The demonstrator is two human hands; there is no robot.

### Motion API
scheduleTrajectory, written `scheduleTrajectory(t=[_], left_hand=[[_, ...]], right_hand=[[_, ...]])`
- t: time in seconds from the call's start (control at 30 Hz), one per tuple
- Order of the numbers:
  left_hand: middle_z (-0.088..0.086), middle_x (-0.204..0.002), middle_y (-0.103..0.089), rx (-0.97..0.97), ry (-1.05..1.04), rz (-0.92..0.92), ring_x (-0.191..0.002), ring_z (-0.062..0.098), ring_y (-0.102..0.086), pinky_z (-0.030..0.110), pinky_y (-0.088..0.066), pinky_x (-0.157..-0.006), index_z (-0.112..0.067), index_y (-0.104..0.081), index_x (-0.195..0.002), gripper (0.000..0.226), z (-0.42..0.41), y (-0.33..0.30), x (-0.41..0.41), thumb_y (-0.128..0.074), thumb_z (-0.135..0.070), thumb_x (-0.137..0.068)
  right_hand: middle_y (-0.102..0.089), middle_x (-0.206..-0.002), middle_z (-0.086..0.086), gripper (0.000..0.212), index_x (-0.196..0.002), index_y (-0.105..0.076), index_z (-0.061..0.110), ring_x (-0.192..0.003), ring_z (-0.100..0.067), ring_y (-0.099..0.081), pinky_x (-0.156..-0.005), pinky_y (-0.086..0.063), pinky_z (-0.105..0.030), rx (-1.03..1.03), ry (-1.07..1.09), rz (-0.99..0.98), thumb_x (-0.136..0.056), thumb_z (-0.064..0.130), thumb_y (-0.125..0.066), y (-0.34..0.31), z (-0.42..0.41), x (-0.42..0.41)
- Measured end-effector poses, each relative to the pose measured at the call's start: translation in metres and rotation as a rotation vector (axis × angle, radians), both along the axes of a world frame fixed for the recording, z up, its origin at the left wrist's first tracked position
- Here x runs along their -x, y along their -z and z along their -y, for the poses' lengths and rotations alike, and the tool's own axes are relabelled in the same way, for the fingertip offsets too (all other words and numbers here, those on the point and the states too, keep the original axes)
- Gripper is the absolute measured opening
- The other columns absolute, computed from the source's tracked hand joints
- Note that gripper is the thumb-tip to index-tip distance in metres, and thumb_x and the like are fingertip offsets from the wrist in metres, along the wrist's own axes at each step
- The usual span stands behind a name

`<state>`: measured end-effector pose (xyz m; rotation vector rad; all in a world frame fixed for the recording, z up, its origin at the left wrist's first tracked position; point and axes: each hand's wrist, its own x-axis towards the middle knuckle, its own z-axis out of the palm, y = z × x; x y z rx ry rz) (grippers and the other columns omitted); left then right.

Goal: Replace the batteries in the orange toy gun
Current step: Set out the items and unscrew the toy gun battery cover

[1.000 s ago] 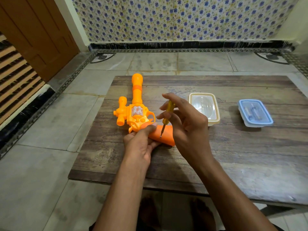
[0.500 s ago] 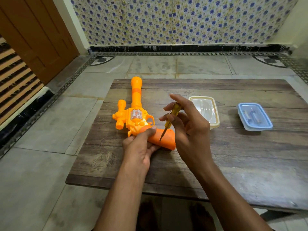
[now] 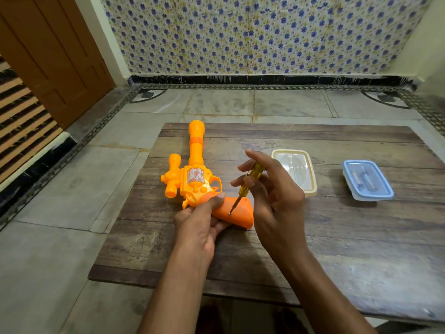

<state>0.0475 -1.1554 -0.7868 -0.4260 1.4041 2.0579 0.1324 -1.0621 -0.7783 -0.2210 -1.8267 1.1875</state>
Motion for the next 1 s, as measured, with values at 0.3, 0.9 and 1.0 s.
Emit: scheduleTrajectory(t=[0.3,0.9,1.0], left_hand=[[0.015,-0.098,-0.070,0.003,-0.009,-0.012,-0.092,0.029,-0.069,0.042,-0.061,-0.054,-0.012,-0.063,-0.094,0.023,0.000,0.001,0.000,-0.073,0.006,-0.085],[0.017,-0.105,-0.073,0.017,-0.023,-0.001,-0.100,0.032,-0.070,0.044,-0.061,-0.061,-0.007,-0.066,-0.108,0.032,0.005,0.001,0.008,-0.078,0.004,-0.081],[0.016,-0.103,-0.074,0.009,-0.031,0.016,-0.096,0.030,-0.071,0.043,-0.061,-0.059,-0.006,-0.066,-0.111,0.034,0.011,-0.001,0.011,-0.078,0.004,-0.081]], right_hand=[[-0.066,-0.106,-0.007,0.046,-0.131,-0.060,0.007,-0.089,-0.021,-0.075,-0.075,-0.060,-0.047,0.013,0.003,0.002,-0.093,-0.019,-0.054,-0.001,-0.003,-0.002],[-0.077,-0.101,-0.002,0.026,-0.102,-0.072,0.003,-0.094,-0.010,-0.075,-0.079,-0.062,-0.029,-0.299,0.188,0.044,-0.084,-0.015,-0.073,-0.005,-0.013,0.017],[-0.079,-0.098,-0.006,0.033,-0.098,-0.075,0.002,-0.091,-0.012,-0.075,-0.081,-0.058,-0.016,-0.405,0.136,0.102,-0.077,-0.023,-0.071,-0.001,-0.022,0.036]])
